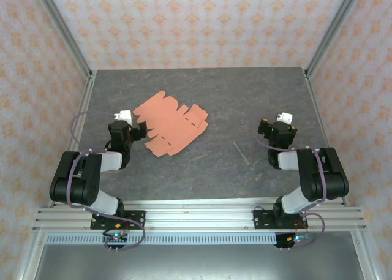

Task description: Fold the paper box

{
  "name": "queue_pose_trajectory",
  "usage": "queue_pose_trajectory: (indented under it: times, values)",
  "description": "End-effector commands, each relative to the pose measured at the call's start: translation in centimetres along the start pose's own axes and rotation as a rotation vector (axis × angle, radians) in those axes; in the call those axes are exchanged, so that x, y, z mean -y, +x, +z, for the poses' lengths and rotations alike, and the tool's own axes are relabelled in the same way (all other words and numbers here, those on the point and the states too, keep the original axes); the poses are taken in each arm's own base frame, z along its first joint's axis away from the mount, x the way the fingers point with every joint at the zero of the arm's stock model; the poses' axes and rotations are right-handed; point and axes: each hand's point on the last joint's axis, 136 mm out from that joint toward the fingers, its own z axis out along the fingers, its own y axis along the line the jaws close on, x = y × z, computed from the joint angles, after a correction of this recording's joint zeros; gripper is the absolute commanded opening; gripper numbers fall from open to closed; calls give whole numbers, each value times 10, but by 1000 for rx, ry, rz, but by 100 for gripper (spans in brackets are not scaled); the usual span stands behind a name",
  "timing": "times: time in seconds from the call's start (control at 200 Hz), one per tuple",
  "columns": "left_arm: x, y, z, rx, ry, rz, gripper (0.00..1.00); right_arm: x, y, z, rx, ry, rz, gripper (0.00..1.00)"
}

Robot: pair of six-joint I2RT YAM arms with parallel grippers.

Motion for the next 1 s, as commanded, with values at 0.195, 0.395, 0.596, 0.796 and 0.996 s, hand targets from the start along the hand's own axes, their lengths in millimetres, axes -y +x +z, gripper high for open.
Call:
queue_pose_trajectory:
  times: [0.195, 0.395, 0.596, 0.796, 0.996]
  values:
    - [0, -12, 1, 42, -11, 10, 100, -2, -11, 2, 24, -10, 24, 99]
    - [0, -12, 1, 41, -12, 9, 100, -3, -11, 2, 24, -10, 23, 99]
    - [0, -12, 1, 39, -11, 9, 100, -2, -11, 2, 23, -9, 24, 99]
    - [-17, -26, -4, 21, -110, -32, 100, 7, -20, -2, 41, 44, 52, 99]
    - [-75, -55, -51, 37, -386, -162, 100, 42, -60, -37, 111, 213, 165, 99]
